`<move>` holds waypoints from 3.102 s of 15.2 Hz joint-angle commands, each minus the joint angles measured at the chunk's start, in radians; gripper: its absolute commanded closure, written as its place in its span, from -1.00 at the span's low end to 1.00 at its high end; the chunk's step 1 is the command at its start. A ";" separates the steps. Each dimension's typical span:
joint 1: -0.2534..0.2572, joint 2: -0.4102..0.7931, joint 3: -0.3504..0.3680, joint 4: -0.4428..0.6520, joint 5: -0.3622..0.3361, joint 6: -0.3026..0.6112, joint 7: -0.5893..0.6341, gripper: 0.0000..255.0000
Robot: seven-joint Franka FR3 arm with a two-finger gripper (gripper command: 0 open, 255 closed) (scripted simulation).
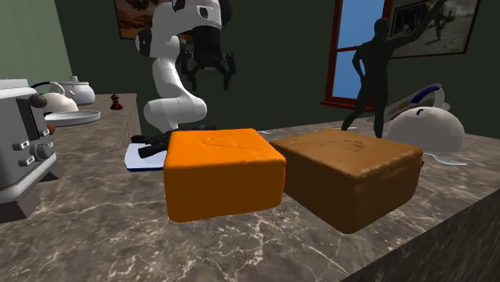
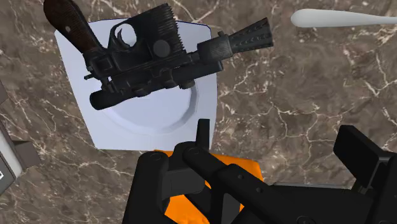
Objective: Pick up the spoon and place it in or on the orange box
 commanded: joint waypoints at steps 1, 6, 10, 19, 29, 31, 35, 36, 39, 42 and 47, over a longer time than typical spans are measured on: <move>0.000 0.000 0.000 0.000 0.000 0.000 0.000 -1.00; 0.038 -0.003 0.117 -0.067 0.061 0.069 0.117 -1.00; 0.067 0.023 0.216 -0.098 0.110 0.132 0.212 -1.00; 0.101 0.170 0.456 -0.093 0.183 0.289 0.436 -1.00; 0.089 0.253 0.530 -0.152 0.188 0.433 0.483 -1.00; 0.088 0.253 0.530 -0.152 0.188 0.433 0.484 -1.00; 0.088 0.253 0.530 -0.152 0.188 0.433 0.484 -1.00; 0.088 0.253 0.530 -0.151 0.188 0.433 0.484 -1.00; 0.088 0.253 0.530 -0.152 0.188 0.433 0.484 1.00; 0.088 0.253 0.530 -0.152 0.188 0.433 0.484 1.00; 0.089 0.247 0.525 -0.142 0.187 0.418 0.482 1.00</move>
